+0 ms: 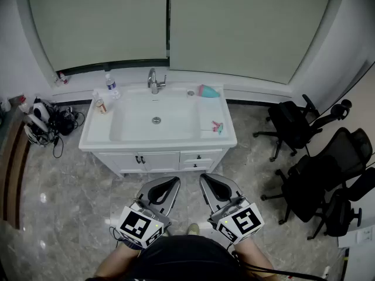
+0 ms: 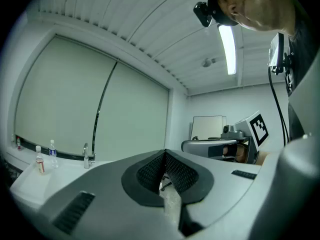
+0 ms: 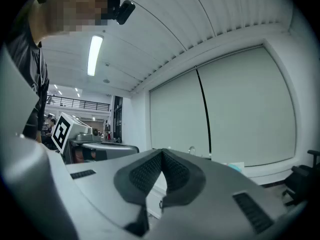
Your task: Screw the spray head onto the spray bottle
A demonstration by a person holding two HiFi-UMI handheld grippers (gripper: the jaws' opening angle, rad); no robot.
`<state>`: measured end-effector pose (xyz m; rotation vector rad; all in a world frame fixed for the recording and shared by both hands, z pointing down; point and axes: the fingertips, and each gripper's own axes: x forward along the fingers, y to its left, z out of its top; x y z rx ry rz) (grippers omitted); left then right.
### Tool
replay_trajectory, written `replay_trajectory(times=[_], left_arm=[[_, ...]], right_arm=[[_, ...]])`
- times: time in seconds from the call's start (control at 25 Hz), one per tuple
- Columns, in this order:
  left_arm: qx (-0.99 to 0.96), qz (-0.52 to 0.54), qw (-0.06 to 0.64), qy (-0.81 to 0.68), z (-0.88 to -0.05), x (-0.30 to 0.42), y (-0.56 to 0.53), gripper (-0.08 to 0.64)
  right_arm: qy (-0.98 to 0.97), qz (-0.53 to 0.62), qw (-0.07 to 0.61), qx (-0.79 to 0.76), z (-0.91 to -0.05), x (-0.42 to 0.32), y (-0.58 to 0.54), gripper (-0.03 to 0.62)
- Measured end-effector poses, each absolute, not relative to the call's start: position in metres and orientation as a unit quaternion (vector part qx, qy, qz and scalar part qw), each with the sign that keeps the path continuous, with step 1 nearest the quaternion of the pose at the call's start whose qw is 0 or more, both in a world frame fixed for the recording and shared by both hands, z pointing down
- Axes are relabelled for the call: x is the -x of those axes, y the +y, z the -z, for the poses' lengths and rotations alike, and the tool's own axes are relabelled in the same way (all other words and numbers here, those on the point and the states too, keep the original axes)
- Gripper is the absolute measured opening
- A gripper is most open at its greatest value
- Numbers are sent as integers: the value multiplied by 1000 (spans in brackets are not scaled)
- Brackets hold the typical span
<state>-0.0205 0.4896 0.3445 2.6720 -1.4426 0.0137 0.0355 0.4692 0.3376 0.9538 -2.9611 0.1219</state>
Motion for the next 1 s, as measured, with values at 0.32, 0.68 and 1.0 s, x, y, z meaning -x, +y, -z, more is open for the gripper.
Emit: replay_trajectory(times=[0.32,0.68,1.0], left_arm=[[-879,-7,58,-474,-346,20,490,3],[-880,-13,63,-471,-350,14,488,3],[-880,-14,67,-470,-351,5,488,3]], right_arm=[[-951,-41,14,-305,-337,-35,472,0],[-950,-46,10,-308,-336,-41,472,0],[-953,-69,-12,-295,-332,-50,473,2]])
